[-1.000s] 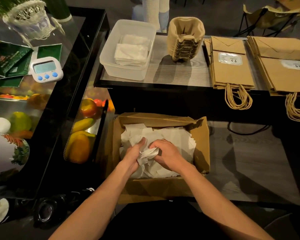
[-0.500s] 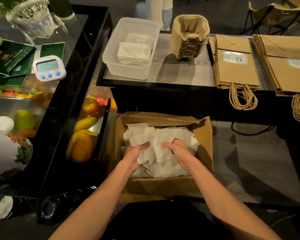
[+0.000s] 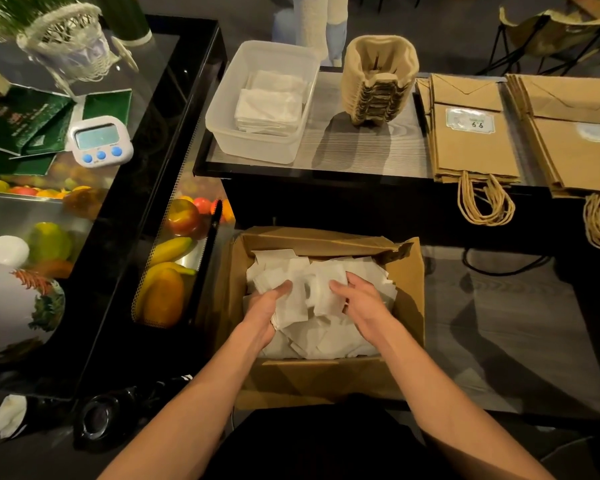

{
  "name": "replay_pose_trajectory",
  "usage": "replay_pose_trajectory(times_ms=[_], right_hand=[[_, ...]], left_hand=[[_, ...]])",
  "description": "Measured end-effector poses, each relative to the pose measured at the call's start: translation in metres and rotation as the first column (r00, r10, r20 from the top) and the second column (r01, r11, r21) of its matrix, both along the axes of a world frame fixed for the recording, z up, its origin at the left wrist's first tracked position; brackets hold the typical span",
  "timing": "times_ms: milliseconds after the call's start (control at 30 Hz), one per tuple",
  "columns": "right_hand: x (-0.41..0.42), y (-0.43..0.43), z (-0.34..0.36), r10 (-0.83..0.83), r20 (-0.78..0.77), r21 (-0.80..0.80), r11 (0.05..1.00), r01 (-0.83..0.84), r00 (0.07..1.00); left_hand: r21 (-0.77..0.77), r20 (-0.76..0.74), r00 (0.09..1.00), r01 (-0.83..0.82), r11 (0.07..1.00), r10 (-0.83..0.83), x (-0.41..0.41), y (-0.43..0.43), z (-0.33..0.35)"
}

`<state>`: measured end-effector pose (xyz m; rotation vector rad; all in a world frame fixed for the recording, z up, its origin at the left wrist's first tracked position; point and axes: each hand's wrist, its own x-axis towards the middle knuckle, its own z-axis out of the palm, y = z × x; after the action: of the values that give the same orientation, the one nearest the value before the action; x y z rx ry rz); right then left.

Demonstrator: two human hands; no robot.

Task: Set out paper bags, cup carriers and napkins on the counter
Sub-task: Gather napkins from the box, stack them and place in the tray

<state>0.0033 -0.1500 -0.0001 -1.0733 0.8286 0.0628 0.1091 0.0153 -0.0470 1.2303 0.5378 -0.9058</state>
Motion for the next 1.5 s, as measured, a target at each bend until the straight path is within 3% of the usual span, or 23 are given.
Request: replay_pose_trajectory(times_ms=[33,100,300,433,500,800,1033,1333,1500], right_hand=[[0.0,-0.001,0.003,-0.04,0.037,0.126,0.991,0.035,0.999],[0.002,0.002,0.005,-0.031,0.028,0.182,0.983,0.025,0.999],[0.016,0.034,-0.009,0.059,-0.095,-0.271,0.959,-0.082,0.994],[0.013,0.031,-0.013,-0.037,-0.142,-0.234,0.972,0.003,0.989],[0.011,0.027,-0.016,-0.037,-0.14,-0.29,0.957,-0.006,0.99],[0.006,0.012,0.002,0.199,-0.076,-0.545,0.812,-0.208,0.977],[0.014,0.007,0.009,0.164,0.029,-0.474,0.871,-0.131,0.986],[0.009,0.033,-0.015,0.168,-0.224,-0.429,0.868,-0.251,0.96],[0.009,0.026,-0.013,0.126,-0.201,-0.476,0.854,-0.209,0.971]], left_hand=[[0.0,0.004,1.0,0.007,1.0,-0.007,-0.002,-0.002,0.001],[-0.018,0.003,1.0,0.023,1.0,-0.023,-0.005,-0.007,0.002],[-0.073,0.003,0.999,0.052,0.996,-0.052,-0.013,-0.016,0.005],[-0.035,0.026,0.998,0.061,0.998,-0.06,-0.014,-0.015,0.006],[-0.024,0.024,0.998,0.053,0.998,-0.052,-0.014,-0.015,0.009],[-0.012,0.041,0.996,0.086,0.996,-0.085,-0.012,-0.016,0.003],[-0.021,0.043,0.995,0.089,0.996,-0.088,-0.012,-0.017,0.005],[-0.091,0.036,0.996,0.087,0.992,-0.084,-0.014,-0.018,0.012],[-0.089,0.038,0.994,0.105,0.991,-0.102,-0.016,-0.014,0.012]])
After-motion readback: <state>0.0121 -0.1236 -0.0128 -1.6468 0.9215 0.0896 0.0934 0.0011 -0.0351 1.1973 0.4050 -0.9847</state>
